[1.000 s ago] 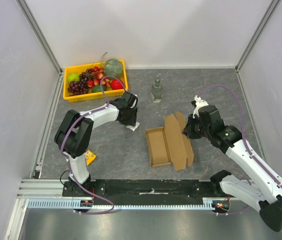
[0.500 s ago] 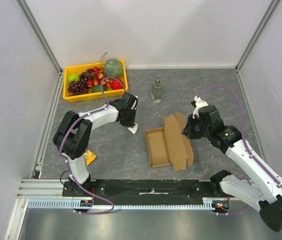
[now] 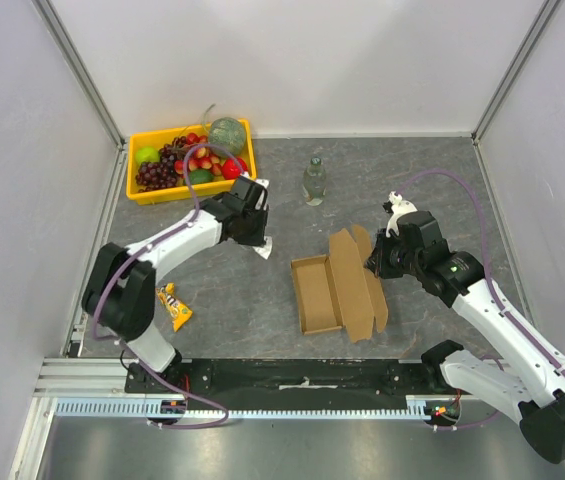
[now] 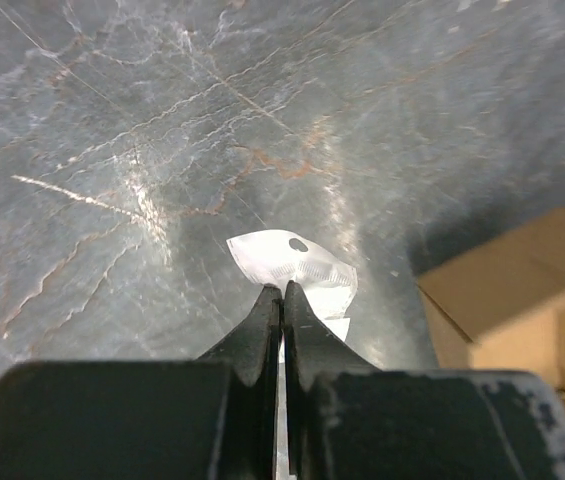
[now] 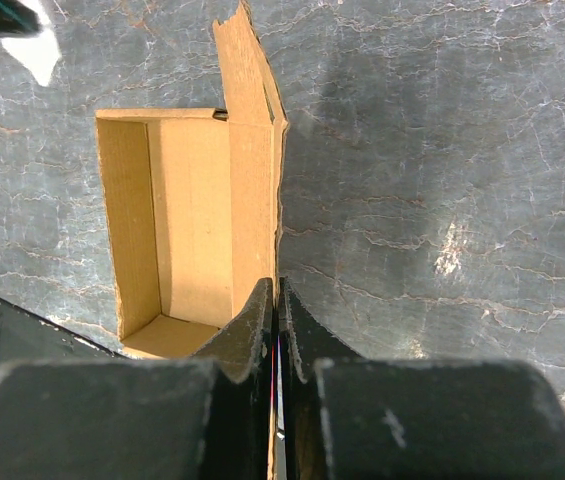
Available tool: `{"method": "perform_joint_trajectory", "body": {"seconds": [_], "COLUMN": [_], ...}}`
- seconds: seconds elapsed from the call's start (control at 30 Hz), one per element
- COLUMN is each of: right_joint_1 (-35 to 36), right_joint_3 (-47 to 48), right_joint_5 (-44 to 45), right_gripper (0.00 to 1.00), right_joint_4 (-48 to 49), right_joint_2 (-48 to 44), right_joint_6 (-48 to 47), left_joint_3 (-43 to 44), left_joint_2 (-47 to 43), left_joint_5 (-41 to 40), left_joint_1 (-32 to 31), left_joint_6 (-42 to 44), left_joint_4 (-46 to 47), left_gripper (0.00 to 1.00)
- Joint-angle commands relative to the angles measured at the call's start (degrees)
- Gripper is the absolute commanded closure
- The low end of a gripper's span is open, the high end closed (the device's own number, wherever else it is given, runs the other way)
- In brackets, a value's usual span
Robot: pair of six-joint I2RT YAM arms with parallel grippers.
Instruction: Fold the paper box
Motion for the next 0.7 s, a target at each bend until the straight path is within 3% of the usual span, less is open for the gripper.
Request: {"method": "perform_joint_trajectory", "body": {"seconds": [0.0, 0.13, 0.3, 0.53, 0.67], "right_joint_1": [-0.09, -0.09, -0.09, -0.09, 0.00], "right_joint_3": [-0.22, -0.40, -0.75, -0.13, 0.04], "right_joint_5": [-1.11, -0.94, -1.03, -0.85, -1.02], "right_gripper": [0.92, 0.92, 0.92, 0.92, 0.92], "right_joint_4": [1.73, 2.08, 2.17, 1.55, 1.47], "right_joint_2": [0.05, 0.23, 0.14, -0.65, -0.48], "right_joint_6": [-0.36, -0.36, -0.18, -0.18, -0.27], "left_joint_3": [0.65, 0.12, -0.67, -1.99, -1.90], "left_joint_2": [-11.63, -18.67, -16.76, -11.04, -9.02], "left_joint_5": [3.84, 2.99, -0.09, -0.63, -0.62], "left_joint_1": [-1.31, -9.90, -22.13, -25.31, -25.67], "left_joint_6": [-3.97, -7.40, -11.97, -13.73, -13.91], "left_joint_4": [-1.22, -0.61, 2.11, 5.10, 5.64], "left_gripper": [0.98, 0.98, 0.96, 0.95, 0.87]}}
